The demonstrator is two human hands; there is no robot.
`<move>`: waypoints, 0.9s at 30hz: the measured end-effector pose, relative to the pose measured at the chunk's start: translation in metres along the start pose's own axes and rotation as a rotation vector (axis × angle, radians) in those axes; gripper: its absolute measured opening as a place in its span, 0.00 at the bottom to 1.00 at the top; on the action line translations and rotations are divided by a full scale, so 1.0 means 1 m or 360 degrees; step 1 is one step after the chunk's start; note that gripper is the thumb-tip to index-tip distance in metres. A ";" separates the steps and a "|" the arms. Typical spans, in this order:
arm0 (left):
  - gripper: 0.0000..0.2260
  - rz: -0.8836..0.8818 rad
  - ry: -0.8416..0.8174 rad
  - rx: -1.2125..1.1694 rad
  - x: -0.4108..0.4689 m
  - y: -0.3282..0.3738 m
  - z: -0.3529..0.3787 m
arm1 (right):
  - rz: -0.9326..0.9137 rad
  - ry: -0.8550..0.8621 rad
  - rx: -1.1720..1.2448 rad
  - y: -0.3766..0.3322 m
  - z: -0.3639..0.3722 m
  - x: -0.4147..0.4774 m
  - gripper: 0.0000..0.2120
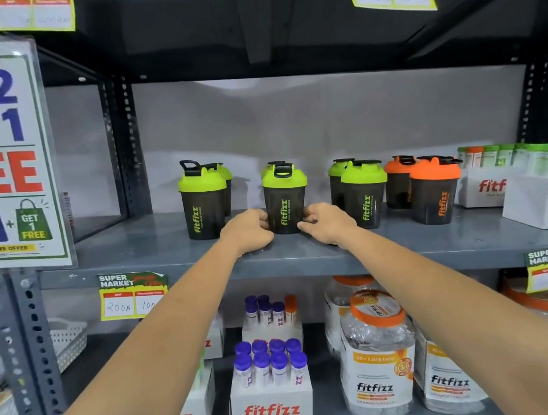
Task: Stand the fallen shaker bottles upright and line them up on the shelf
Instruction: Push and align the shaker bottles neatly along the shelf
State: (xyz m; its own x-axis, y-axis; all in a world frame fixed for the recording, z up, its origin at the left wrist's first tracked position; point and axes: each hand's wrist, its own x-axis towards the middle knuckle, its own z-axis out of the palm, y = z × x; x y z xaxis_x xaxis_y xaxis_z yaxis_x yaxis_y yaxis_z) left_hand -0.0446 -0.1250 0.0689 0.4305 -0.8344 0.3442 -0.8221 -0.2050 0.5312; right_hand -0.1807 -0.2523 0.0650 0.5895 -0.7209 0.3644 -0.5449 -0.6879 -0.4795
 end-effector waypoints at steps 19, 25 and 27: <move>0.07 0.0063 0.0218 0.0005 -0.028 -0.011 -0.024 | -0.0083 0.0463 0.0059 -0.003 0.000 -0.010 0.08; 0.09 0.0046 0.0428 0.0359 -0.057 -0.051 -0.077 | -0.0583 0.0412 -0.0116 -0.026 0.011 -0.020 0.06; 0.07 -0.0053 0.0463 0.0390 -0.057 -0.071 -0.090 | -0.0644 0.0344 -0.0077 -0.042 0.021 -0.018 0.07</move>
State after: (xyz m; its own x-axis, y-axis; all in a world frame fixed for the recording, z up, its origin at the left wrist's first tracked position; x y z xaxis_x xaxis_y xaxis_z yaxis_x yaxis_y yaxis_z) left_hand 0.0229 -0.0170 0.0808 0.5173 -0.6522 0.5540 -0.8554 -0.3754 0.3568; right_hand -0.1559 -0.2082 0.0622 0.6255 -0.3912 0.6750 -0.3267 -0.9170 -0.2288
